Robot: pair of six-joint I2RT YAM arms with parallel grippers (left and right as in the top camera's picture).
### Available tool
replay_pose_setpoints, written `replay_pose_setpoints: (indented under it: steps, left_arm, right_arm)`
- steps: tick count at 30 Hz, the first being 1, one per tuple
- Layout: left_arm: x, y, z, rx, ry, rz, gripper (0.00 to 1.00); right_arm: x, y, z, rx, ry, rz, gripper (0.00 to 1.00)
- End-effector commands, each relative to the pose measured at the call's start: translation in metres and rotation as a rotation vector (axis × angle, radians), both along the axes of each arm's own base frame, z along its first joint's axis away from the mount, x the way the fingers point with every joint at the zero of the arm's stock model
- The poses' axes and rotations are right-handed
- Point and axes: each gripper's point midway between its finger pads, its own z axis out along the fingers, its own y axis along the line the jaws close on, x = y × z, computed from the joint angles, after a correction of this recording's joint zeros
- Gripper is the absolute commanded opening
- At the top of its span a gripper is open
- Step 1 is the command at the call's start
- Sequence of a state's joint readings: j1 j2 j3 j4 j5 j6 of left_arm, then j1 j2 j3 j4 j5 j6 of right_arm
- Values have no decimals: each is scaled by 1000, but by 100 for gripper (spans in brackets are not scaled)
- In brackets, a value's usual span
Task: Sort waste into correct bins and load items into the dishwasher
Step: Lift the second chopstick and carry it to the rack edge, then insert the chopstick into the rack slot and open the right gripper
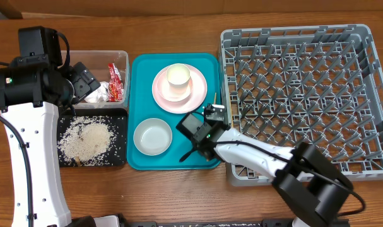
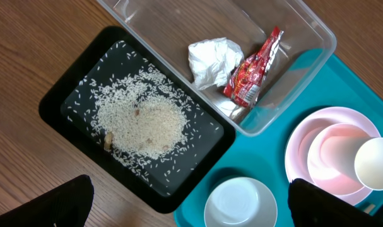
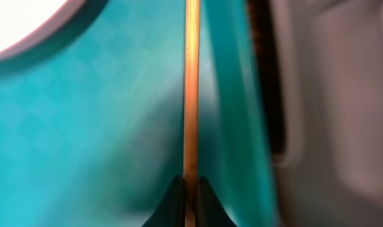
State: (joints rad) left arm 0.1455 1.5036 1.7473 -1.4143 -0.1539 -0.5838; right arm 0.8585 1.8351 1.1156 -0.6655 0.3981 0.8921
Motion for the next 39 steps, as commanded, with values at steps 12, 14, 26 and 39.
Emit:
replay_pose_setpoints:
  steps: [12,14,26,39]
  left_arm:
    - [1,0,0,6,2,-12,100]
    - [1,0,0,6,2,-12,100]
    - [1,0,0,6,2,-12,100]
    - [1,0,0,6,2,-12,100]
  right_arm:
    - [22,-31,190,42,-254,219,4]
    - [22,-45,183,-2,-217,215,4]
    - [24,-78,120,-43,26,264,4]
    - [31,-79,111,-15,29,204,4]
